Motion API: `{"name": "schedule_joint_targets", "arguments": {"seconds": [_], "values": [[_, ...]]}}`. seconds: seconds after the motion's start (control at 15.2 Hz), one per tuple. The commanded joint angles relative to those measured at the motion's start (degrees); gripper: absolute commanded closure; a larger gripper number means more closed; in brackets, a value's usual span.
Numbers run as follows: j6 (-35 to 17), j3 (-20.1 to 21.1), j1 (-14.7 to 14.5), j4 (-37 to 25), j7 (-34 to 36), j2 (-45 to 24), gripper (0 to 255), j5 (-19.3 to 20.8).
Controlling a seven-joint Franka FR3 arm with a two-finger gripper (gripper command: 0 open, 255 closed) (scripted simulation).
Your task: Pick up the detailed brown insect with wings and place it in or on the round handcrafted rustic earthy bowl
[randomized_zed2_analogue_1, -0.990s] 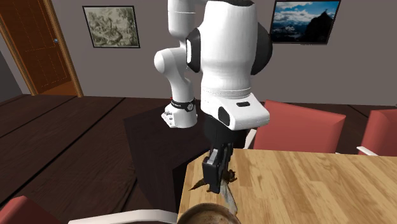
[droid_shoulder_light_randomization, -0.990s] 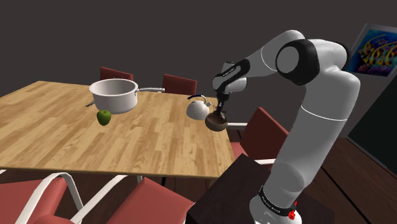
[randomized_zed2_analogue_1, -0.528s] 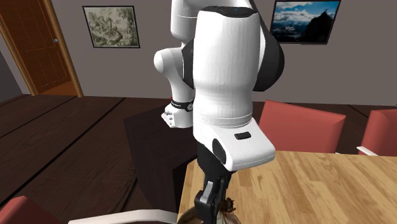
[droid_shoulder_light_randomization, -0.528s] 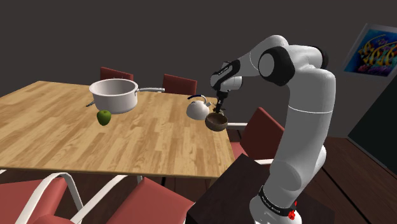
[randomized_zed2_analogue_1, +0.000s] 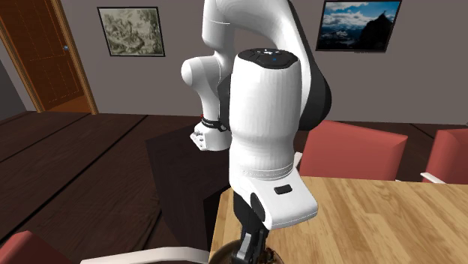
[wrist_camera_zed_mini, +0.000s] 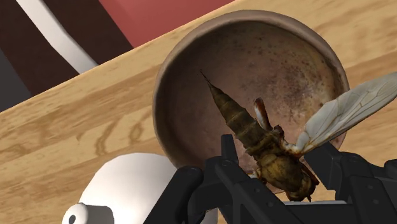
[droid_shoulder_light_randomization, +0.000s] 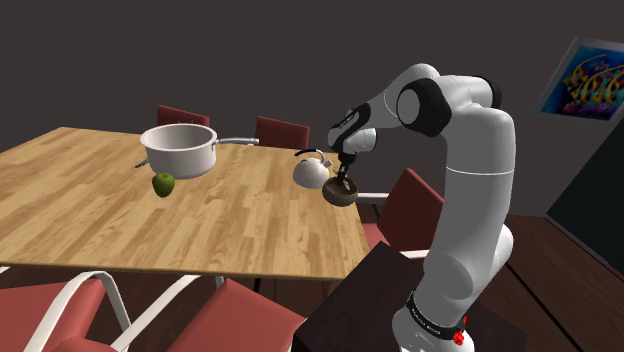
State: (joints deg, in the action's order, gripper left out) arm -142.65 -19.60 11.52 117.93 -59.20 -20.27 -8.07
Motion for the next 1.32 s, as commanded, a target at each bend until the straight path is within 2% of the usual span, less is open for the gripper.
{"name": "schedule_joint_targets", "arguments": {"seconds": [0.0, 0.53, 0.59, 0.92, 1.19, 1.25], "values": [[-1.1, 0.3, 0.5, -0.1, -0.6, -1.3, 255, -0.7], [-1.5, 0.4, 0.5, -0.1, -0.7, -1.6, 255, -0.9], [-1.5, 0.4, 0.5, -0.1, -0.7, -1.6, 0, -0.9], [-1.5, 0.4, 0.5, -0.1, -0.7, -1.6, 0, -0.9], [4.1, -1.1, -0.9, -0.1, 1.3, 4.2, 0, 2.2], [4.1, -1.1, -0.9, -0.1, 1.3, 4.2, 0, 2.2]]}}
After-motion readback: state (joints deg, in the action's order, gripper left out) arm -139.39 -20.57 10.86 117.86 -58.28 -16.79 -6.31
